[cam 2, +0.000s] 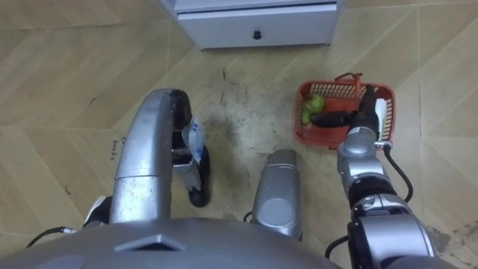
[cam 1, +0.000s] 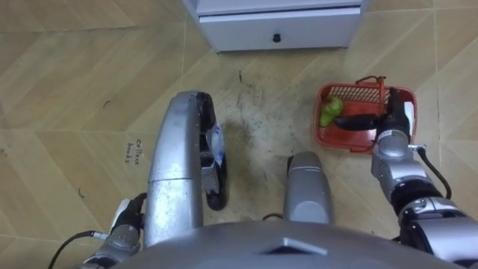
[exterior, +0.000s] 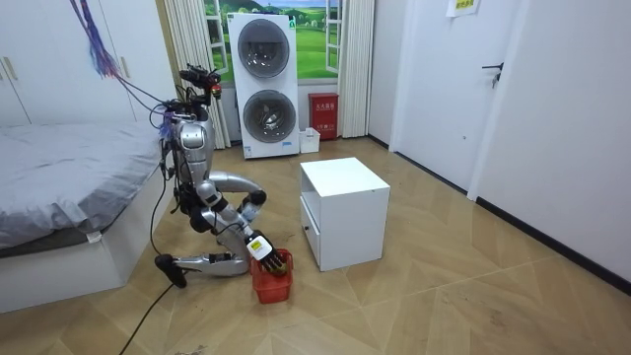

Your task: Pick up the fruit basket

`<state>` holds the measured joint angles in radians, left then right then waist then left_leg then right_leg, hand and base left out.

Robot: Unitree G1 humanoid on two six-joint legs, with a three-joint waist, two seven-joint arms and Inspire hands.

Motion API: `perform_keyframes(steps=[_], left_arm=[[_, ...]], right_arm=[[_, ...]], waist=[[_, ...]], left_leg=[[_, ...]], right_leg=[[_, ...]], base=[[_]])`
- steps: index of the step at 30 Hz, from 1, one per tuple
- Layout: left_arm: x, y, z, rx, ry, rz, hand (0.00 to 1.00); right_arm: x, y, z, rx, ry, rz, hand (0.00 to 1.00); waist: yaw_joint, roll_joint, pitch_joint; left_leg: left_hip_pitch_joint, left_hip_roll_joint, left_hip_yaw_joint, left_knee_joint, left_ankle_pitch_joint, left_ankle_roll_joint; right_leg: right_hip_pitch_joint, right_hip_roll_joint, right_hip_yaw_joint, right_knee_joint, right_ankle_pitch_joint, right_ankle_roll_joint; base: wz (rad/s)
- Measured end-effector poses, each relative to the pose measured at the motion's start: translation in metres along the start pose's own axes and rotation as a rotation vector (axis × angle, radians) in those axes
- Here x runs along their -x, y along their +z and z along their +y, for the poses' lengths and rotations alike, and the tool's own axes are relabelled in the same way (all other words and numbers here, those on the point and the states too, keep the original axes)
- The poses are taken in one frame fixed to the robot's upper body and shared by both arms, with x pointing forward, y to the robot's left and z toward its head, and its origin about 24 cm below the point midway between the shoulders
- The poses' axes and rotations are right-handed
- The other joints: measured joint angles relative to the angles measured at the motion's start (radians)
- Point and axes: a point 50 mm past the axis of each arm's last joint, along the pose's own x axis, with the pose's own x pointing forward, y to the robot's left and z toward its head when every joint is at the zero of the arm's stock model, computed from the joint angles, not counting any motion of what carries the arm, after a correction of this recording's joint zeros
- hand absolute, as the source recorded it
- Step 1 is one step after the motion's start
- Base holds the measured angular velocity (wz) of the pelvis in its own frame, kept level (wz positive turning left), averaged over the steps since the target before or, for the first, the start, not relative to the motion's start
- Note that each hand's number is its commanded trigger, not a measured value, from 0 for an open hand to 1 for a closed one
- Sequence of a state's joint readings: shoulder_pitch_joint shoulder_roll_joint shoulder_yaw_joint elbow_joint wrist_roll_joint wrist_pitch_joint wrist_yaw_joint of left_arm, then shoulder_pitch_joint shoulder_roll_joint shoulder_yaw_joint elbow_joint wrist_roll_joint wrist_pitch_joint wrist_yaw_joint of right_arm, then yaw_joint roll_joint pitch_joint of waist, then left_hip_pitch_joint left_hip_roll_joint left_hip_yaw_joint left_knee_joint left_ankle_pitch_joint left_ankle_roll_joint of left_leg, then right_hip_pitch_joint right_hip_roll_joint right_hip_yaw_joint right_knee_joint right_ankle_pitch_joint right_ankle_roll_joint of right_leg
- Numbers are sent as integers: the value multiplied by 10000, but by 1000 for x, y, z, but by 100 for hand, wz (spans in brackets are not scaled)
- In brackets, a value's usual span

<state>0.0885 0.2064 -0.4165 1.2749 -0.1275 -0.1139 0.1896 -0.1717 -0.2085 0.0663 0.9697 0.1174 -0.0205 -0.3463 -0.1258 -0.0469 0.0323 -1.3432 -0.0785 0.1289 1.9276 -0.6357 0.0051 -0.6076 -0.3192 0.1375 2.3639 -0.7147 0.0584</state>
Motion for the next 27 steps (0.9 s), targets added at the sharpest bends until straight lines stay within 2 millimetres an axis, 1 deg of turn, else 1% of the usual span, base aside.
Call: perform_keyframes(steps=[7, 10, 11, 12, 13, 16, 22, 25, 27], left_arm=[[0, 0, 0, -11, -26, 24, 0], [0, 0, 0, -15, -30, 34, 0], [0, 0, -1, -16, -35, 37, 0], [0, -1, -1, -18, -53, 60, 0], [0, -1, -1, -19, -62, 66, 0], [-1, 1, -1, -33, -70, 69, 0], [-3, 11, 2, -107, -125, -29, 0], [-5, 15, 4, -85, -147, -27, 0], [-5, 17, 5, 19, -169, -44, 0]], right_arm=[[0, 1, 0, -209, 5, 41, 0], [0, -7, 2, -212, 79, 441, 0], [1, -9, 2, -201, 94, 505, 26], [2, -12, 3, -187, 145, 611, 72], [2, -13, 4, -189, 170, 653, 100], [2, -14, 4, -315, 351, 756, 100], [4, -22, 7, -314, 644, 1164, 100], [4, -24, 10, -320, 885, 1289, 100], [4, -25, 10, -292, 954, 1381, 100]], waist=[[4, -19, 11], [47, -53, 27], [60, -58, 31], [81, -68, 37], [84, -77, 42], [143, -125, 59], [224, -322, 89], [236, -366, 113], [236, -368, 113]], left_leg=[[-56, 15, -3, -4, 0, 0], [-51, 11, -6, -2, 1, -1], [-58, 4, -9, -2, 1, -1], [-67, -6, -10, -1, 1, -1], [-69, -12, -10, 1, 1, -1], [-80, -34, -13, 4, 1, -1], [-79, -28, -31, 37, 1, -1], [-85, -15, -83, 86, 1, -1], [-84, -15, -97, 100, 1, -1]], right_leg=[[-52, 10, -1, 5, -1, 2], [-38, 65, -6, 9, -14, 26], [-39, 70, -7, 9, -17, 32], [-42, 72, -7, 9, -18, 35], [-41, 72, -6, 9, -18, 35], [-37, 62, -13, 9, -19, 38], [4, 78, -52, 16, -21, 41], [14, 132, -51, 22, -23, 47], [25, 145, -51, 25, -24, 48]], base=[[0], [0], [0], [0], [0], [0], [0], [-4], [0]])
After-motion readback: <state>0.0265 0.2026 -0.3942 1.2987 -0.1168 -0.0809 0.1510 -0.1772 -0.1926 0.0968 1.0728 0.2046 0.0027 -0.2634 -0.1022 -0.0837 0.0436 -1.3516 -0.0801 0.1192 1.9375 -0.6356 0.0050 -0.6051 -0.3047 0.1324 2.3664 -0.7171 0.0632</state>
